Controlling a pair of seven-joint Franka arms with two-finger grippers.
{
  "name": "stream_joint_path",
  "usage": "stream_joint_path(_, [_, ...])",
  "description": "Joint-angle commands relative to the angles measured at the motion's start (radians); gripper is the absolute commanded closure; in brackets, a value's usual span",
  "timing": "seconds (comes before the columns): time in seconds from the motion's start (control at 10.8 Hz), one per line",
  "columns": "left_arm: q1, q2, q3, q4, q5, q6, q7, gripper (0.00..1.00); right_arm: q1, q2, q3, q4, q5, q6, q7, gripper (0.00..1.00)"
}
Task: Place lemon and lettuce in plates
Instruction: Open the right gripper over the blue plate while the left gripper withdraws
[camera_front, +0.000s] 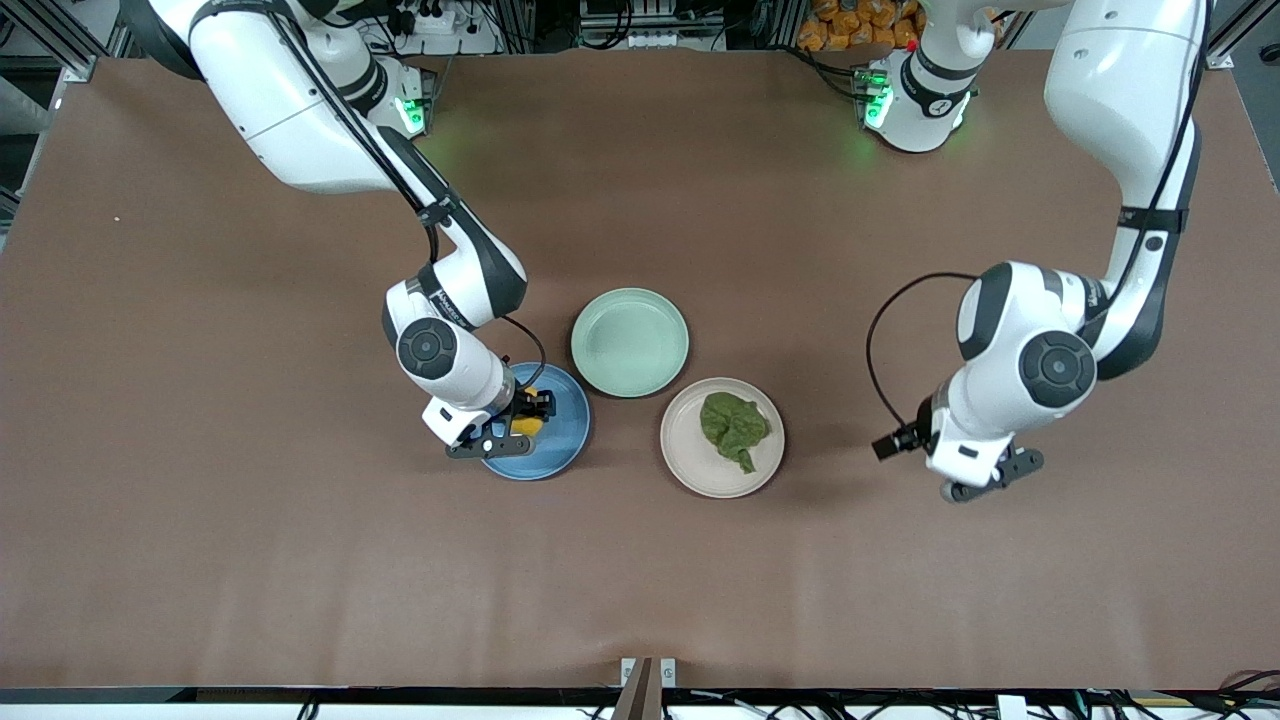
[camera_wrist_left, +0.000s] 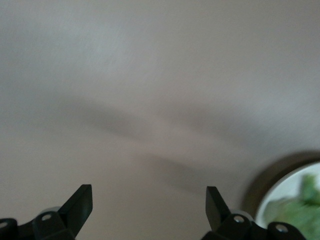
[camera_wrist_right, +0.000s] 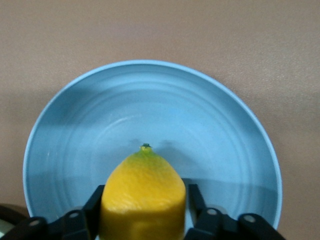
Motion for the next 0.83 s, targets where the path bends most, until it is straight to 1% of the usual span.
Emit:
stream_joint_path(0.0, [0.014,-0.172,-0.011,-0.246,-0.012,0.009,0.032,0.00,-0.009,-0.012,0.008,0.021,-0.003,-0.016,0.094,0.00])
stream_joint_path(0.18, [0.014,-0.252,-0.011,-0.384,-0.014,0.010,0.035,0.00,-0.031,-0.047,0.020,0.023,-0.002,-0.039,0.116,0.00])
stream_joint_path(0.28, [0.016,-0.295,-0.011,-0.437,-0.014,0.010,0.035,0.00,-0.040,-0.072,0.020,0.023,-0.002,-0.058,0.113,0.00])
stream_joint_path(0.46, [0.017,-0.331,-0.011,-0.453,-0.067,0.009,0.035,0.00,-0.061,-0.108,0.022,0.026,-0.003,-0.119,0.096,0.00])
stream_joint_path(0.65, [0.020,-0.389,-0.011,-0.442,-0.068,0.009,0.043,0.00,-0.094,-0.147,0.022,0.027,-0.003,-0.189,0.052,0.00])
stream_joint_path(0.74, [0.019,-0.413,-0.011,-0.418,-0.068,0.009,0.066,0.00,-0.109,-0.165,0.020,0.027,-0.003,-0.226,0.027,0.00])
